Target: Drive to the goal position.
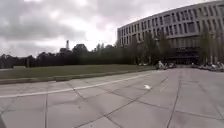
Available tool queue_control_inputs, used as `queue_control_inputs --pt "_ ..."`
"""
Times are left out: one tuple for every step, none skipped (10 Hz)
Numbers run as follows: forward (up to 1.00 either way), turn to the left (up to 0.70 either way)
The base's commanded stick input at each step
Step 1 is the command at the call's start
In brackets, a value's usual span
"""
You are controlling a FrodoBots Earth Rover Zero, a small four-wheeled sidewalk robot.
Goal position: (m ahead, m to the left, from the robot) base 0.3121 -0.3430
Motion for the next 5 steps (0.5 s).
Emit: queue_control_inputs --pt "0.0 1.0" --pt "0.0 1.0" --pt "0.0 1.0" --pt "0.0 1.0" --pt "0.0 1.0"
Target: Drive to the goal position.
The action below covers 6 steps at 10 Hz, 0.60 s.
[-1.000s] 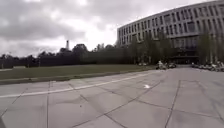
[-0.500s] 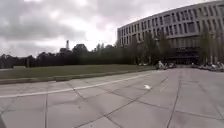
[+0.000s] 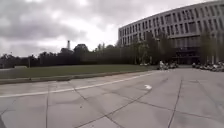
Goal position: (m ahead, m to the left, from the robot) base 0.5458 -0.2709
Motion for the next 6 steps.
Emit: queue_control_inputs --pt "0.0 1.0" --pt "0.0 1.0" --pt "0.0 1.0" --pt "0.0 1.0" --pt "0.0 1.0" --pt "0.0 1.0"
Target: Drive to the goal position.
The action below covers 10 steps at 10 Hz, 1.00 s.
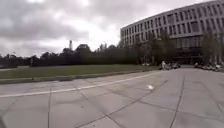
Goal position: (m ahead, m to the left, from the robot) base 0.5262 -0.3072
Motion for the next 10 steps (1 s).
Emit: queue_control_inputs --pt "0.0 1.0" --pt "0.0 1.0" --pt "0.0 1.0" --pt "0.0 1.0" --pt "0.0 1.0" --pt "0.0 1.0" --pt "0.0 1.0" --pt "0.0 1.0" --pt "0.0 1.0" --pt "0.0 1.0"
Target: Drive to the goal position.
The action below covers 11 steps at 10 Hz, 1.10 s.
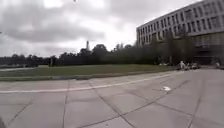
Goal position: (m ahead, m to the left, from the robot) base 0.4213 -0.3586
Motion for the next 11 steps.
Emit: queue_control_inputs --pt "0.0 1.0" --pt "0.0 1.0" --pt "0.0 1.0" --pt "0.0 1.0" --pt "0.0 1.0" --pt "0.0 1.0" --pt "0.0 1.0" --pt "0.0 1.0" --pt "0.0 1.0" --pt "0.0 1.0" --pt "0.0 1.0"
